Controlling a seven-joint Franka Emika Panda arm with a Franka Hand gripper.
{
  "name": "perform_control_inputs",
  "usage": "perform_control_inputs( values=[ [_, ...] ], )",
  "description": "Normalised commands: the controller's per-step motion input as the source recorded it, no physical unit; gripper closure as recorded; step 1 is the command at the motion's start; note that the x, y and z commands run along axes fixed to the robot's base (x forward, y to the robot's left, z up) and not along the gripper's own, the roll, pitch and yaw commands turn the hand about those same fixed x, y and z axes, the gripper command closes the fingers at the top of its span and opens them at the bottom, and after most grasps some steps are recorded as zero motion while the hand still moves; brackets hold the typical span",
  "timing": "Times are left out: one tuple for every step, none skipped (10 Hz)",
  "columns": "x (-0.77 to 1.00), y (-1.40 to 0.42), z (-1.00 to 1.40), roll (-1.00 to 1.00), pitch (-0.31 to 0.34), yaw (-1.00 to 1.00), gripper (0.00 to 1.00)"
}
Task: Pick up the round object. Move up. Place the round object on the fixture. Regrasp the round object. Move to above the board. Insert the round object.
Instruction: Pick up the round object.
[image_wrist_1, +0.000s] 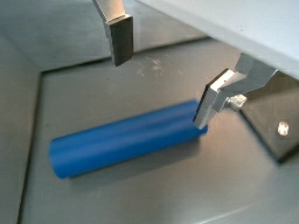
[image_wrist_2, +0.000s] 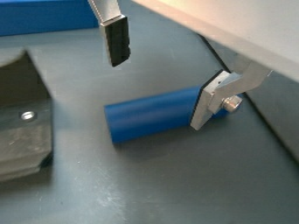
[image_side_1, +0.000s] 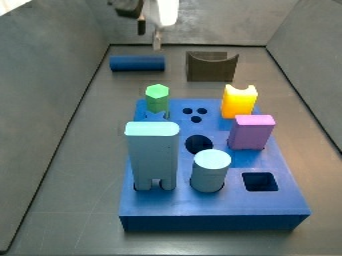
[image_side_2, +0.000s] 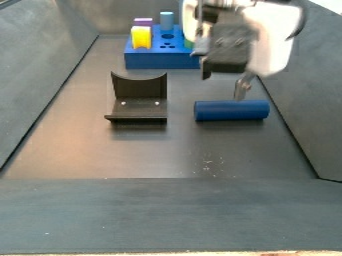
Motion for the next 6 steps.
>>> perform_control_inputs(
  values=[
    [0.00,0.00,-0.70,-0.06,-0.060,-0.98,0.00],
    [0.00,0.00,-0.59,-0.14,-0.083,-0.89,0.00],
    [0.00,0.00,-0.52,-0.25,-0.026,-0.75,0.00],
    [-0.08,0.05,-0.41,-0.32,-0.067,-0.59,0.00],
    [-0.13,0.00,-0.37,-0.35,-0.091,-0.61,0.00],
    [-0.17,0.00,-0.35,-0.36,-0.080,-0.60,0.00]
  ],
)
